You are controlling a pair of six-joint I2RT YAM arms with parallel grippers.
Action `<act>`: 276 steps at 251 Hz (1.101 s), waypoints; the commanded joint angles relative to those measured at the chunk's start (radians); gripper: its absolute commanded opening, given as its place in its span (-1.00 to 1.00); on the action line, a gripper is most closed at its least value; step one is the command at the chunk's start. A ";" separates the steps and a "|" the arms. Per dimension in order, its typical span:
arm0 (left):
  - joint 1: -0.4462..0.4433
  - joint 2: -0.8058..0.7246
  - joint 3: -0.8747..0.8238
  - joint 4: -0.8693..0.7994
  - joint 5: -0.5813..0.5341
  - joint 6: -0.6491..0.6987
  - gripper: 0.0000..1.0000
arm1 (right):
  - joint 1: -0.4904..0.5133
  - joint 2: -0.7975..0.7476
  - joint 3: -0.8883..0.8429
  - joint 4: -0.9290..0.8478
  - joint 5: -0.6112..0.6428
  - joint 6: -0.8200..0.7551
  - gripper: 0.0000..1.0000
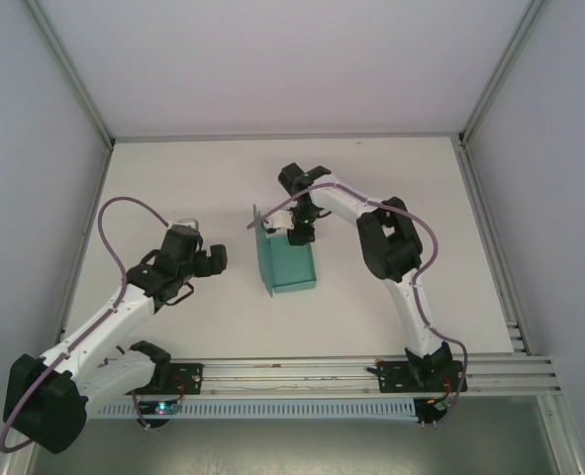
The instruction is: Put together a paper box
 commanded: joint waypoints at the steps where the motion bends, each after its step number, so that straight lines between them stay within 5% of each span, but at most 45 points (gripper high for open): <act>1: -0.004 0.001 0.005 0.014 -0.030 0.009 1.00 | 0.026 0.020 -0.048 0.071 0.076 0.076 -0.97; 76: -0.004 -0.021 -0.005 0.030 -0.038 -0.032 1.00 | -0.002 -0.077 -0.141 0.289 0.138 0.419 -1.00; 125: 0.019 -0.053 0.014 0.050 -0.047 -0.079 1.00 | -0.138 -0.330 -0.306 0.558 -0.213 0.717 -1.00; 173: 0.063 -0.020 0.039 0.121 0.009 -0.109 1.00 | -0.152 -0.585 -0.503 0.779 -0.301 0.915 -1.00; 235: 0.072 0.066 0.040 0.518 0.360 -0.087 1.00 | -0.107 -0.751 -0.750 1.094 -0.424 1.301 -1.00; 276: 0.071 0.147 0.065 0.707 0.566 -0.097 1.00 | -0.007 -0.734 -0.816 1.164 -0.334 1.373 -1.00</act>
